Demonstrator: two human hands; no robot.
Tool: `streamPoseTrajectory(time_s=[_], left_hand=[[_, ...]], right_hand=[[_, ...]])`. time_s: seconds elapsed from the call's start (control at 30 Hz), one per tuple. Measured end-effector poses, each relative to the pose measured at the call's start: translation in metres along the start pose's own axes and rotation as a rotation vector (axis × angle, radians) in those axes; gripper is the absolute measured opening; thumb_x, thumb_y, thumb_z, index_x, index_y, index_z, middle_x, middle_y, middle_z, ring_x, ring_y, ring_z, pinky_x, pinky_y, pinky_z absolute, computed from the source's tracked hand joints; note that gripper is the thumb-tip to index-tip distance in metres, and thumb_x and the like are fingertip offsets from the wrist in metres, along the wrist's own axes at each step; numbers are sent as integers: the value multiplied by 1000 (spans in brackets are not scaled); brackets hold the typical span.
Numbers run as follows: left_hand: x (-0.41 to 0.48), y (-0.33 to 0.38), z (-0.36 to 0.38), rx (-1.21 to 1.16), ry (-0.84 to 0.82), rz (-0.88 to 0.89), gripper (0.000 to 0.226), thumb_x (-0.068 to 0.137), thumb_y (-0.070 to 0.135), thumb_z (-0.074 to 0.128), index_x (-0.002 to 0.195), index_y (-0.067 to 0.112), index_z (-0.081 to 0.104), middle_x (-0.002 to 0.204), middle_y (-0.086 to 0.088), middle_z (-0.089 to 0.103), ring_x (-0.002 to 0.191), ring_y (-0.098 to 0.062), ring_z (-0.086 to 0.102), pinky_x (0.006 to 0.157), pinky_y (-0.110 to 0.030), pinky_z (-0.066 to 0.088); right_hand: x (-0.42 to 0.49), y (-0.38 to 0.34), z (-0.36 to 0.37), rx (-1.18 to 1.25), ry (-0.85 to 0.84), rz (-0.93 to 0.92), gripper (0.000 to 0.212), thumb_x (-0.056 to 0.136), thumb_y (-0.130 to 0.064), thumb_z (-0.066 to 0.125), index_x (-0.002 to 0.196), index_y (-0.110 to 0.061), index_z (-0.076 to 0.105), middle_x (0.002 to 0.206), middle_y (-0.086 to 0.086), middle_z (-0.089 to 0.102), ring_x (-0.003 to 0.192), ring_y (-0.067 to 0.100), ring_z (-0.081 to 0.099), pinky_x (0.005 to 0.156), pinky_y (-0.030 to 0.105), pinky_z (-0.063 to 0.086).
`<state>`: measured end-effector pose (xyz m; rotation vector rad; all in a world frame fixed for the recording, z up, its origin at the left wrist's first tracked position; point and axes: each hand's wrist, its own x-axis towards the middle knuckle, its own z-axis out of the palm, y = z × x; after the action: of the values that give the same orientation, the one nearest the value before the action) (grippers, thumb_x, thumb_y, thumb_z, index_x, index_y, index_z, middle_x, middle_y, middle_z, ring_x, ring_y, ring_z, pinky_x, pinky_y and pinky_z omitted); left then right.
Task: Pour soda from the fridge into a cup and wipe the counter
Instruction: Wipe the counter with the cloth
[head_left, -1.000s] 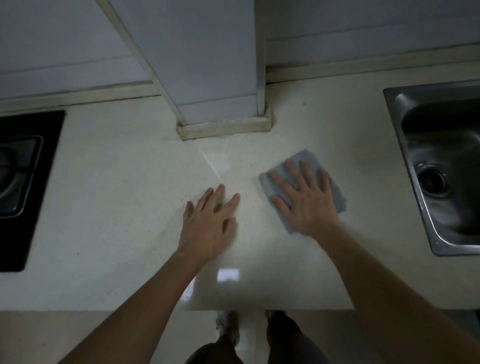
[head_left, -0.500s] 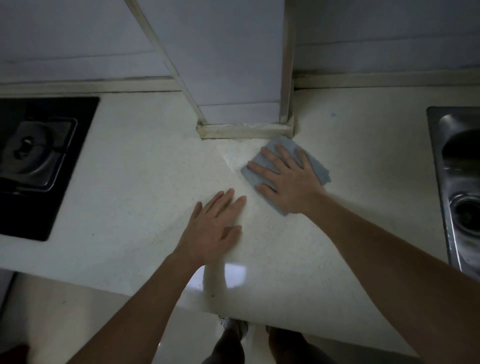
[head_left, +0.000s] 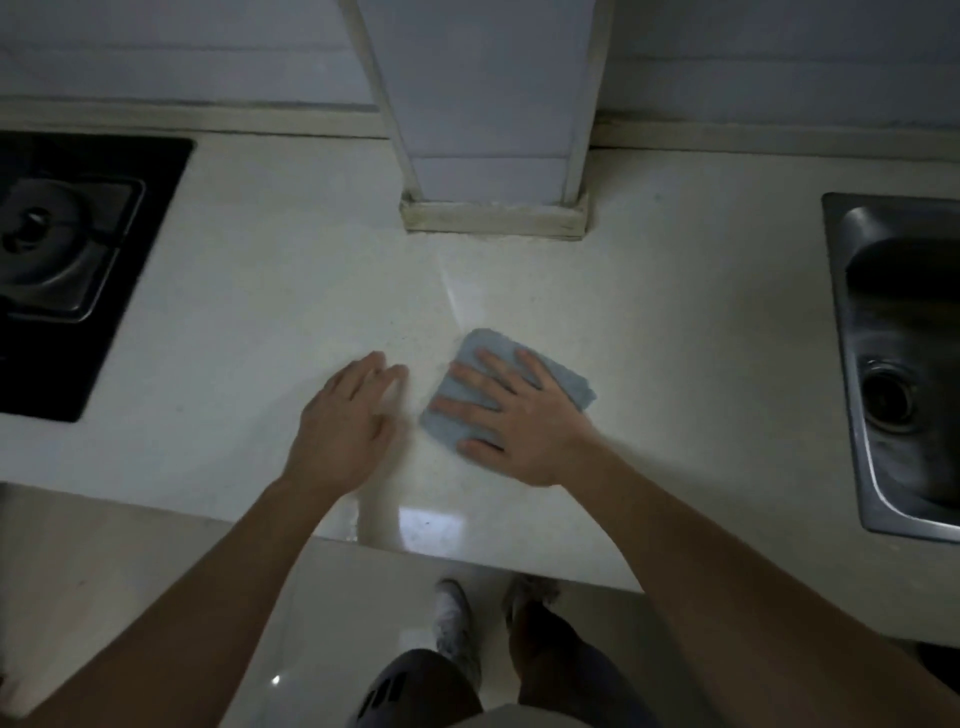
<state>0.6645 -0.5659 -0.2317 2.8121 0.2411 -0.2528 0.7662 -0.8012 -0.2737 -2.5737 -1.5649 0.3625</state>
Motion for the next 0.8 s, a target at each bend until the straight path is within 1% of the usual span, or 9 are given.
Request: streamPoseTrajectory(time_s=[0.1,0.17,0.23,0.3,0.4,0.5,0.57,0.67,0.8], left_hand=[[-28,-10,-6,-10,3,7,63,85,41,36,142,20,52,149,-11,47,130,-35,49,101,-48,46],[-50,-19,-6,-18,-29,-19,60,86,39,39,143,23,50,151,-8,45,132,-33,47,101,-48,45],[-69,-30,-5,-8,-53,-30,58,86,33,46,143,24,49,152,-8,43,133,-32,45,101,-49,46],[-84,-42,-4,3,-72,-27,57,85,30,50,141,20,52,151,-10,45,132,-34,47,100,-51,49],[-100,-54,0,42,-90,4,54,89,22,60,142,17,50,153,-12,42,134,-36,45,99,-52,49],[-104,-55,-1,87,-94,26,59,92,23,61,148,23,43,158,-8,33,140,-32,38,102,-50,45],[-102,-48,-3,112,-90,11,56,94,26,57,148,26,42,158,-7,32,138,-32,37,100,-50,44],[-101,-36,-3,147,-68,13,53,91,25,60,142,27,45,147,-10,38,128,-34,41,91,-51,48],[-101,-28,1,173,-89,-19,55,91,28,59,143,26,41,145,-14,34,129,-37,37,93,-53,48]], right_hand=[[19,-34,2,60,14,345,61,98,-64,11,153,-44,-7,166,-1,-10,150,26,-16,118,57,-11],[36,-63,5,68,24,460,62,98,-62,9,153,-41,-10,165,3,-15,149,30,-19,116,59,-13],[47,-93,9,72,24,454,62,99,-61,8,154,-40,-9,165,4,-15,149,32,-18,116,60,-12],[48,-124,18,74,31,377,61,100,-61,10,155,-41,-6,165,4,-11,150,32,-16,116,61,-10],[24,-158,30,73,53,298,60,101,-59,19,156,-39,5,166,5,2,151,33,-5,117,62,1],[-22,-157,36,51,62,290,58,102,-59,21,155,-39,13,165,3,11,152,30,4,118,59,7],[-62,-140,36,40,68,343,58,101,-61,21,155,-42,11,166,1,10,152,30,6,119,58,7],[-117,-100,30,35,32,553,59,99,-64,9,153,-46,-8,166,0,-6,152,28,-5,120,56,1],[-111,-81,24,144,70,947,61,97,-66,10,151,-49,-11,165,-4,-12,151,24,-14,119,57,-5]])
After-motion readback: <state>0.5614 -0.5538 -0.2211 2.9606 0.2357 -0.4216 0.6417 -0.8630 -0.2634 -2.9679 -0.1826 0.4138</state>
